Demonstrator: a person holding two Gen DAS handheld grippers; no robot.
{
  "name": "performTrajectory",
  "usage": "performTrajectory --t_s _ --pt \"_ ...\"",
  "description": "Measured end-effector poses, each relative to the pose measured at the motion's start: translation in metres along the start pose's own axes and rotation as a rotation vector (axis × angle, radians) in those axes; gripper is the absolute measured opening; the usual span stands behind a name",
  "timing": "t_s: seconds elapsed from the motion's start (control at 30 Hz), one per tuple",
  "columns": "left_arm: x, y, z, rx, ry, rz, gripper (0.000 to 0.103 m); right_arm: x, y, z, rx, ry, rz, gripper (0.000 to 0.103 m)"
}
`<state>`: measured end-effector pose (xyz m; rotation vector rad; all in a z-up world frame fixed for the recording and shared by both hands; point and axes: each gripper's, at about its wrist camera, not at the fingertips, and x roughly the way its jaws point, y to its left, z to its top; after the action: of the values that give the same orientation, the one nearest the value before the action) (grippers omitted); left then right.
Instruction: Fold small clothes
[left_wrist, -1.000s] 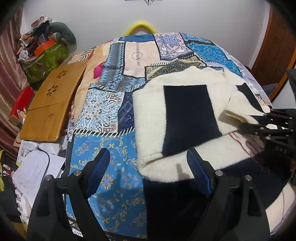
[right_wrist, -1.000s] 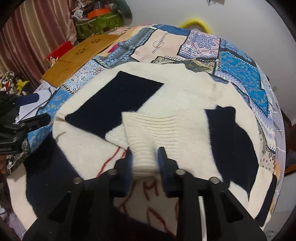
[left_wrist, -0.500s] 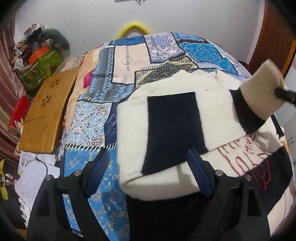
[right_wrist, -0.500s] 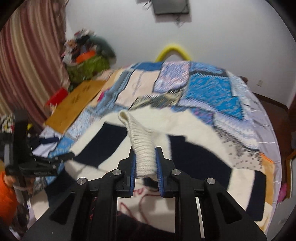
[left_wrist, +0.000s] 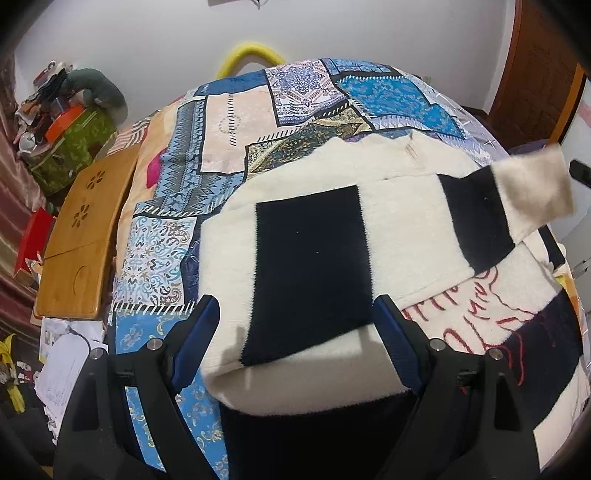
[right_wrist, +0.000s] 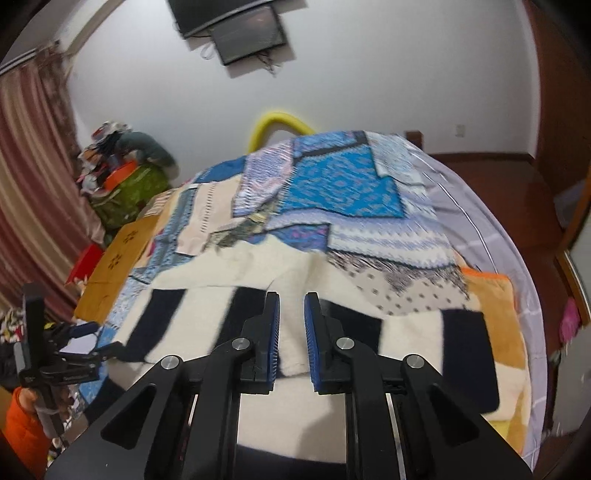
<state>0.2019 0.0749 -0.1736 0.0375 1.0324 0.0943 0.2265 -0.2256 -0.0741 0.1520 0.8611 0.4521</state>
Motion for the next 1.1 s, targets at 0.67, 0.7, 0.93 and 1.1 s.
performTrajectory --t_s 0.67,0.7,0.93,1.1 --pt "-0.008 -0.030 0.033 0.031 -0.034 -0.008 0.085 -0.032 -0.108 -0.030 0.165 0.027 -0.187 0.043" --pt "-0.009 -0.032 0.036 0.030 -0.038 -0.013 0.085 -0.038 -0.114 -0.030 0.174 0.021 -0.202 0.044" --pt "-0.004 -0.058 0.056 0.056 -0.038 -0.041 0.085 -0.069 -0.161 -0.044 0.258 -0.002 -0.287 0.052" --pt "0.016 -0.074 0.060 0.070 0.008 -0.047 0.085 -0.065 -0.186 -0.069 0.314 0.042 -0.318 0.052"
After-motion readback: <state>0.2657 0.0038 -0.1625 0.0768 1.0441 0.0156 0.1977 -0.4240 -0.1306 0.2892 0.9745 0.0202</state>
